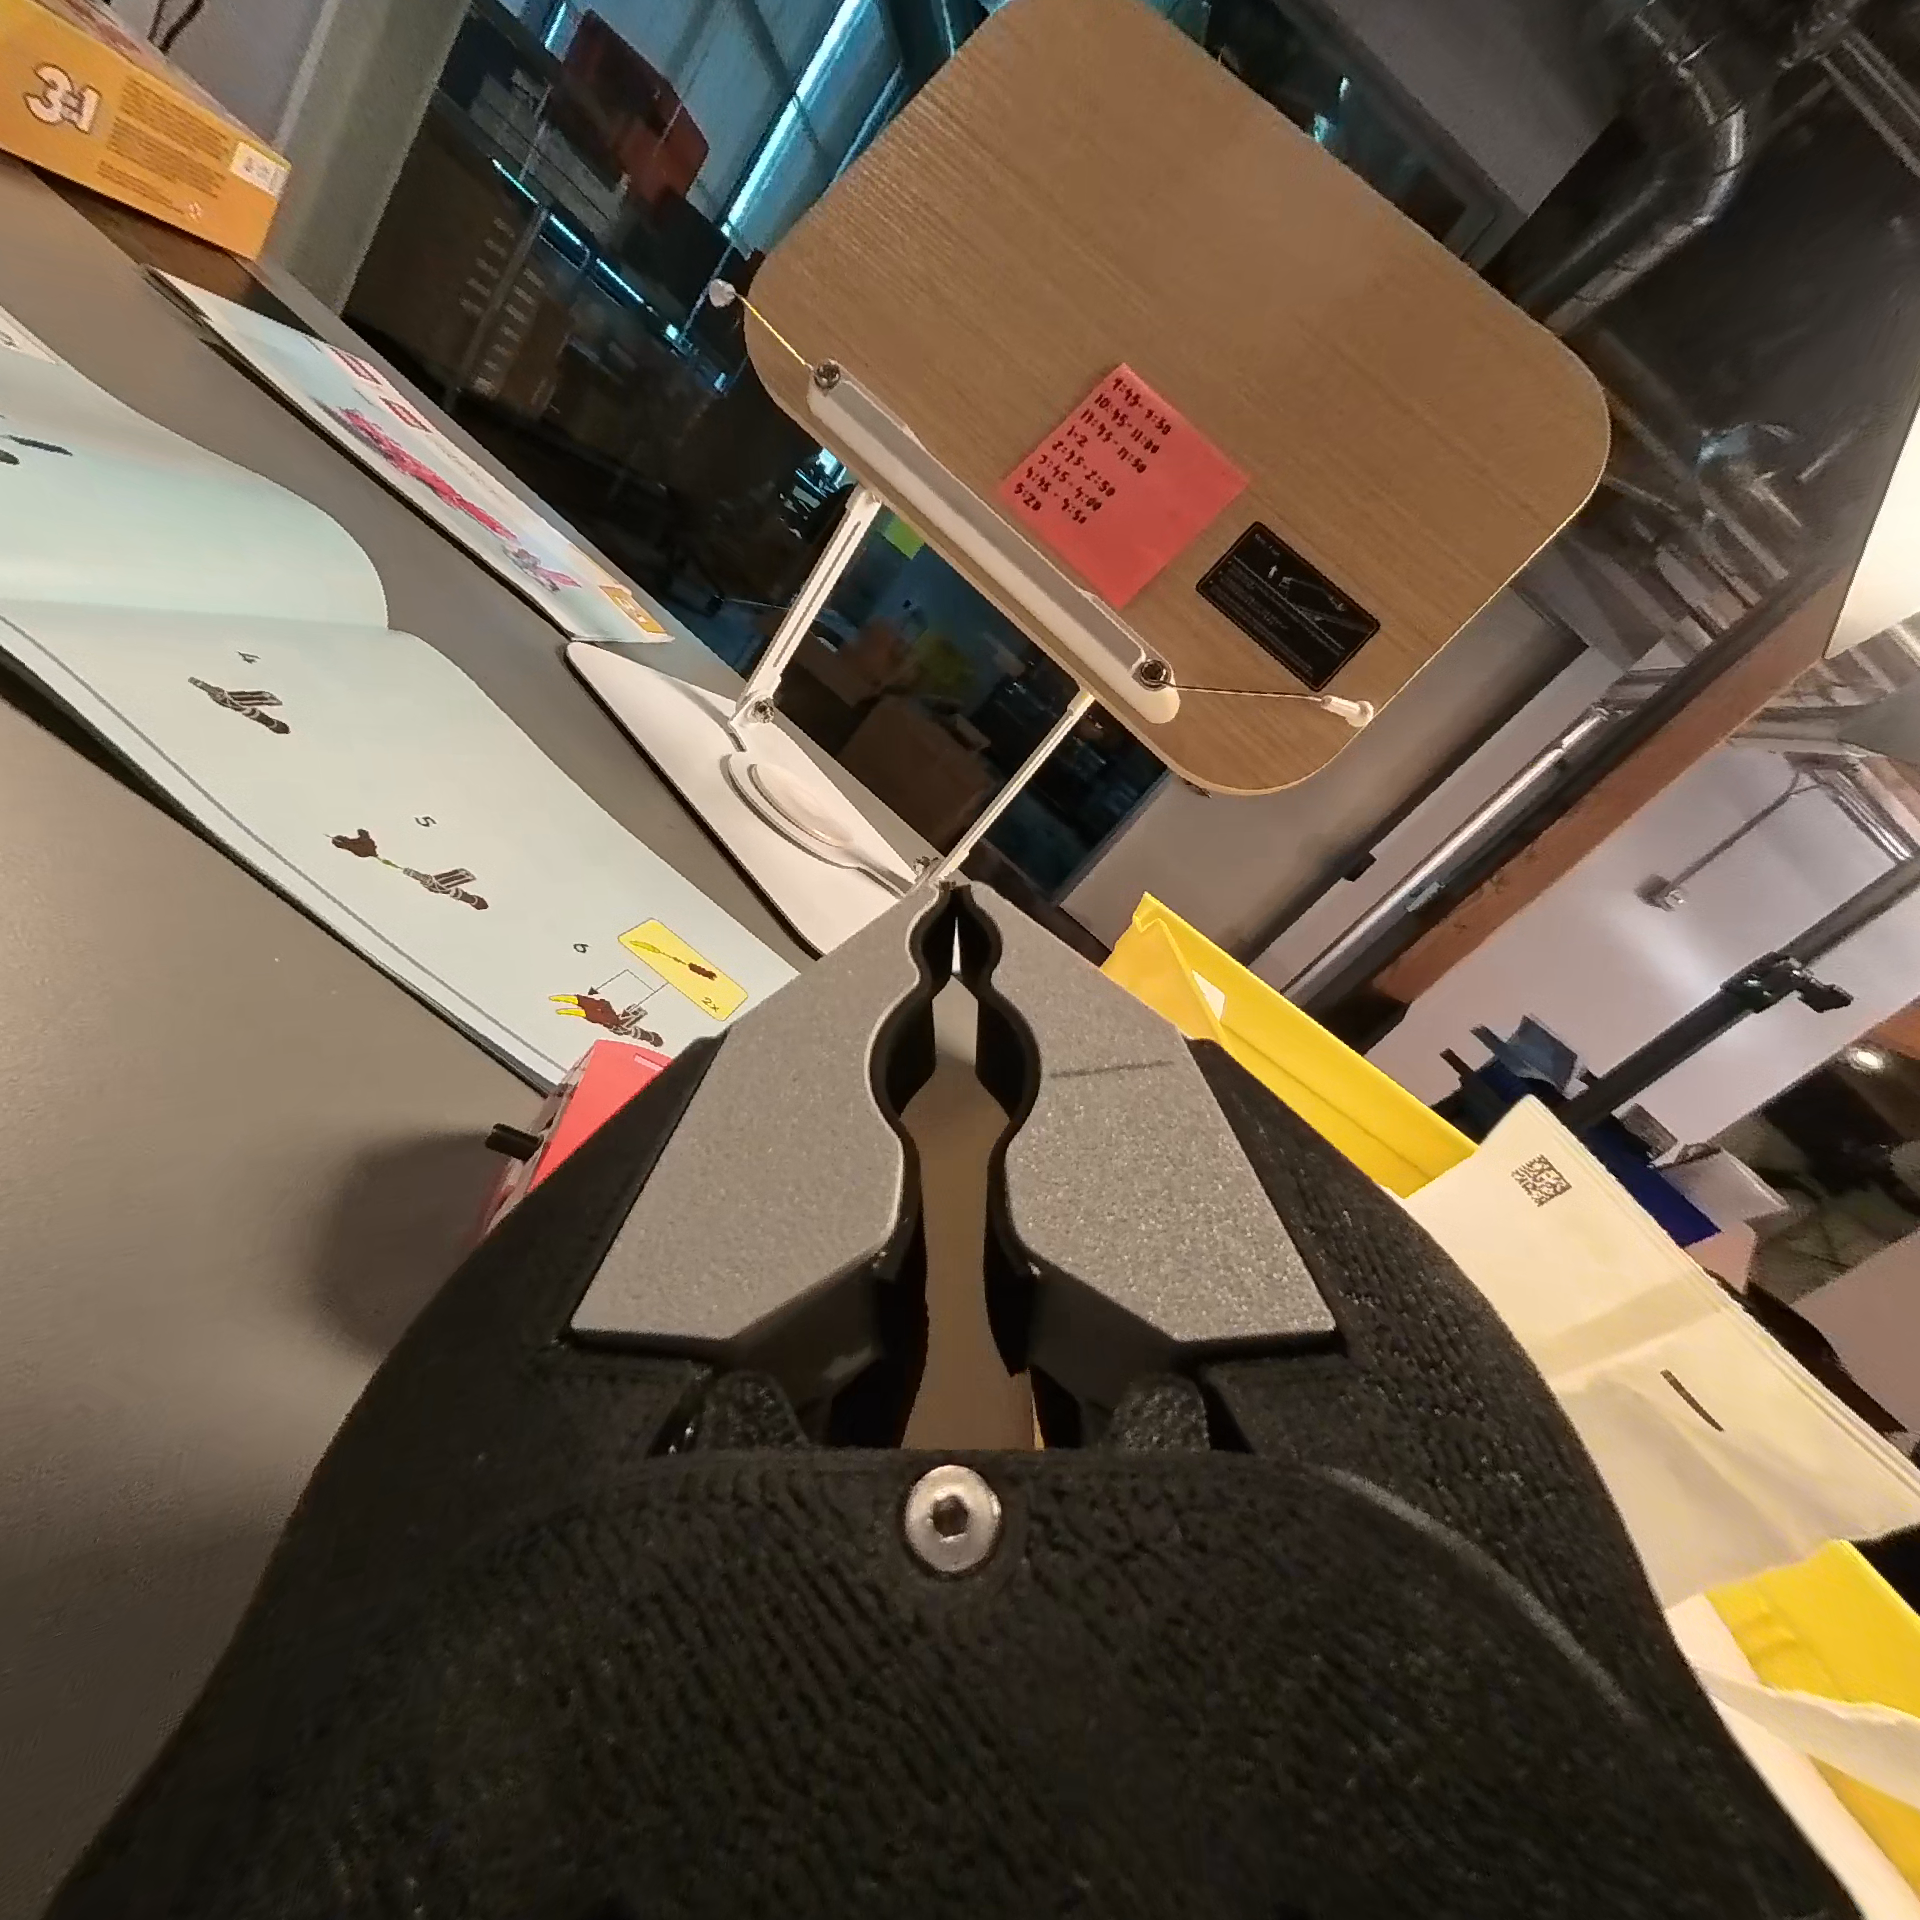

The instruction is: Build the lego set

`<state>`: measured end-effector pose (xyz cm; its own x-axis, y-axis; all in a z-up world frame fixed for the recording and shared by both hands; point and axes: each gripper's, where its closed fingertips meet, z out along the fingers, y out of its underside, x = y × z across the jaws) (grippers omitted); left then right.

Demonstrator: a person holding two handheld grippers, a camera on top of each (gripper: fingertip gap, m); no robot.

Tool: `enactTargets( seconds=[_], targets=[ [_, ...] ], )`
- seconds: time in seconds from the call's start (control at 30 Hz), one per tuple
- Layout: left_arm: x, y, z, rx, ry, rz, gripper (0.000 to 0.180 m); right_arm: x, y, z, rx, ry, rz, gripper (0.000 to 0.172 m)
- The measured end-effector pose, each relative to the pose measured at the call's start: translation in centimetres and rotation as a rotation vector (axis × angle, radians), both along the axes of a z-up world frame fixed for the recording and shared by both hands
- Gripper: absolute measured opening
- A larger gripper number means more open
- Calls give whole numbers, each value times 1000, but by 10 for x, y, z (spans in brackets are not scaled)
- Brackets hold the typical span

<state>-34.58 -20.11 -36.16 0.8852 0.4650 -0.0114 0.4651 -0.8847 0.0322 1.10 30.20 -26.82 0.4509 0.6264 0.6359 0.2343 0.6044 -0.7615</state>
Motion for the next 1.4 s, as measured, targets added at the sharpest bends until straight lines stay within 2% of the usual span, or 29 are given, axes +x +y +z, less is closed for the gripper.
enactTargets(
  seconds=[0.07, 0.23, 0.3, 0.63, 0.87, 0.97, 1.03, 1.1, 1.17, 1.23, 1.27, 1.33, 1.4],
  targets=[
    [3, -3, 2, -6, -16, 15, 13, 0, 0, 0, -4, 5, 6, 0],
    [-10, 22, 14, 167, 25, 57, 11, 0, -1, 1, -11, 10, 15, 0],
    [-17, 23, 13, 165, 59, 41, 11, 0, -2, 1, -13, 11, 18, 0],
    [-15, 25, -5, 157, 18, 31, 6, -2, -2, -1, -25, 2, 28, 0],
    [-19, 23, -2, 162, 50, 35, 2, -2, -2, -1, -28, 2, 25, 0],
    [-29, 28, 23, 242, 155, 46, 2, -2, -2, 0, -23, 5, 23, 0],
    [-27, 45, 64, 412, 243, 52, 2, -2, -3, 0, -16, 4, 22, 0],
    [-6, 68, 118, 638, 313, 29, 2, -4, -5, 0, 3, -9, 24, 0],
    [29, 91, 167, 816, 378, -51, 2, -7, -8, -2, 29, -31, 27, 0],
    [77, 117, 198, 946, 368, -153, 2, -10, -11, -3, 46, -45, 40, 0],
    [106, 131, 202, 990, 327, -208, 2, -10, -13, -3, 51, -46, 51, 0],
    [172, 164, 193, 1064, 166, -321, 2, -11, -16, -1, 49, -37, 70, 0],
    [243, 197, 160, 1094, -74, -416, 2, -10, -18, 1, 37, -19, 88, 0]
  ],
)
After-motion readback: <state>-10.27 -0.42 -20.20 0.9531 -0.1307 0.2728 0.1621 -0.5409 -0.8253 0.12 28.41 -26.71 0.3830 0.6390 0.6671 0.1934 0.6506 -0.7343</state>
